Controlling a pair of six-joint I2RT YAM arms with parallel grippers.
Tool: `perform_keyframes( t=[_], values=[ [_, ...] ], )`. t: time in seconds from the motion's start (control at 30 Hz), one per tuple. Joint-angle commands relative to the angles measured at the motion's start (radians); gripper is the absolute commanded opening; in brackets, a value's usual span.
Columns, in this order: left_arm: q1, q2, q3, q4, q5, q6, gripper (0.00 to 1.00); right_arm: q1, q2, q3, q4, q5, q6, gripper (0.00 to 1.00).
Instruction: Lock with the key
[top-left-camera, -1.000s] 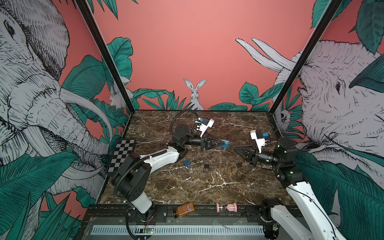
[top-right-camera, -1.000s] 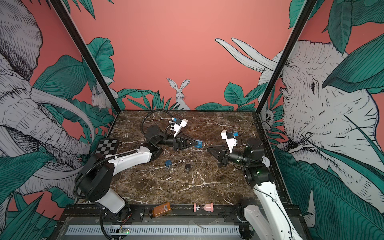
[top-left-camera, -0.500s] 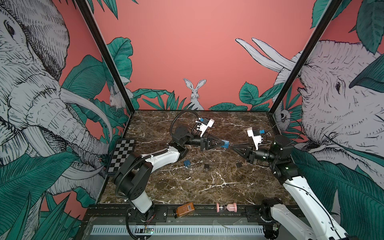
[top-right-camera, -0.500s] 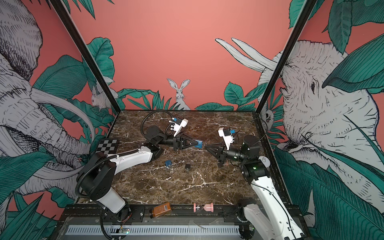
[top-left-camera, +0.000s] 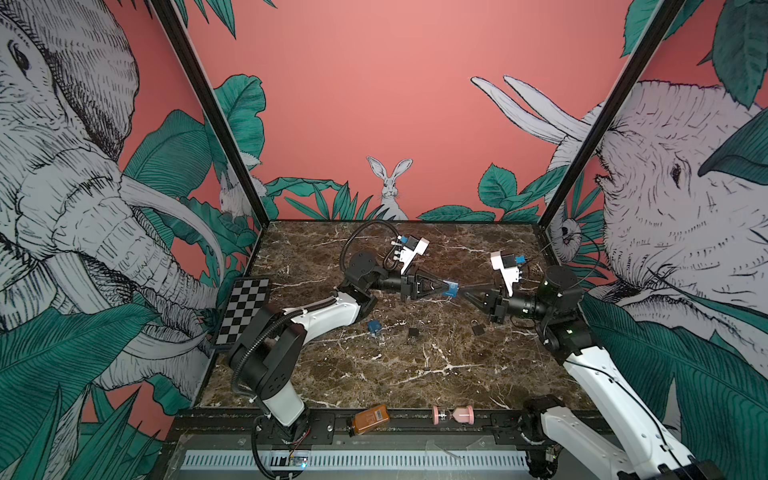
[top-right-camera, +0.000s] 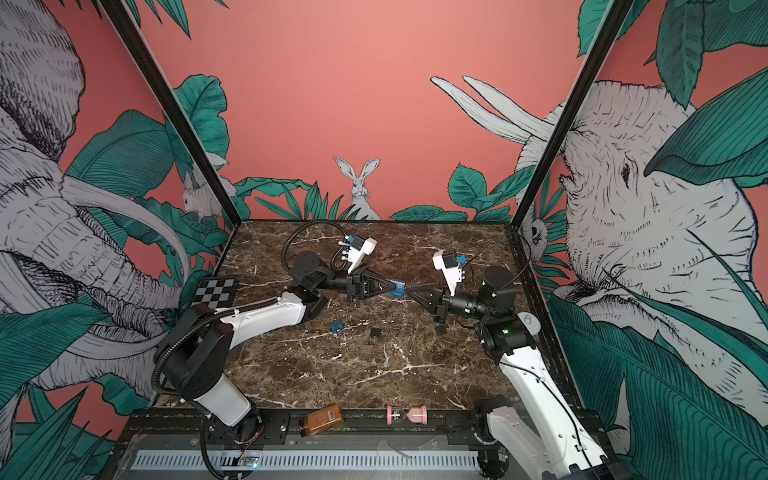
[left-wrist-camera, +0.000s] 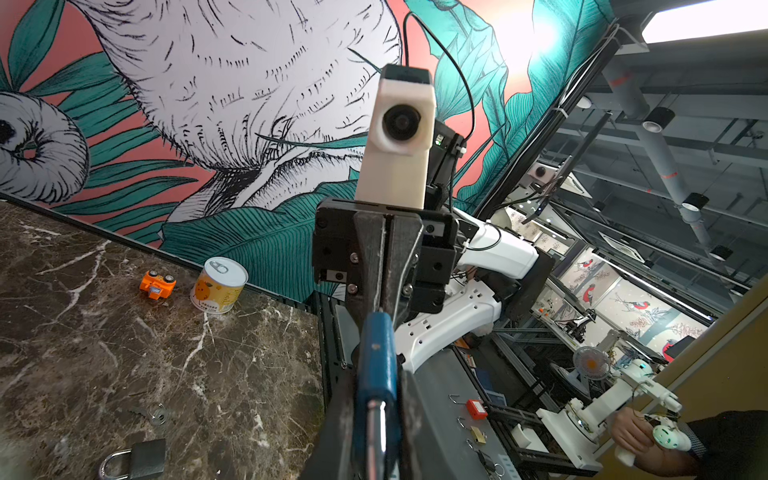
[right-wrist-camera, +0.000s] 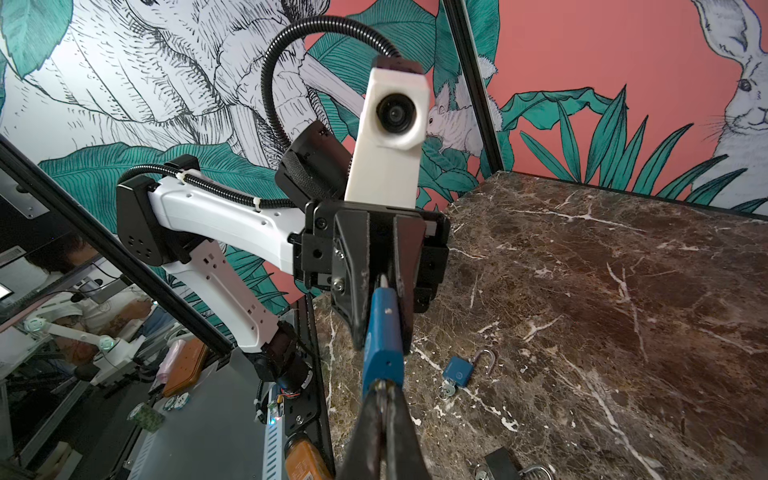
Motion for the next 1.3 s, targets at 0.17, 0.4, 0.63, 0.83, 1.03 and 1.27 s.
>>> perform_keyframes(
  t=[0.17,0.4,0.63,0.83,1.03,1.27],
  values=[
    [0.001,-0.010,0.010,0.023,0.007,0.020,0.00,0.010,-0.014,0.013,0.077,-0.012,0.022,0.00],
    [0.003,-0.006,0.008,0.031,0.002,0.019,0.00,0.003,-0.032,-0.012,0.095,-0.004,0.023,0.00],
    [0.039,-0.002,-0.004,0.084,-0.002,-0.022,0.00,-0.045,-0.042,-0.040,0.180,-0.038,0.092,0.00],
    [0.051,-0.001,-0.005,0.093,-0.001,-0.027,0.00,-0.075,-0.058,-0.047,0.191,-0.041,0.112,0.00],
    [0.052,0.021,0.006,-0.029,0.024,0.055,0.00,-0.118,-0.088,-0.048,0.053,0.104,0.100,0.00],
    [-0.077,0.249,0.489,-1.652,-0.128,1.145,0.00,-0.116,-0.060,-0.080,-0.268,0.514,0.194,0.00]
  ],
)
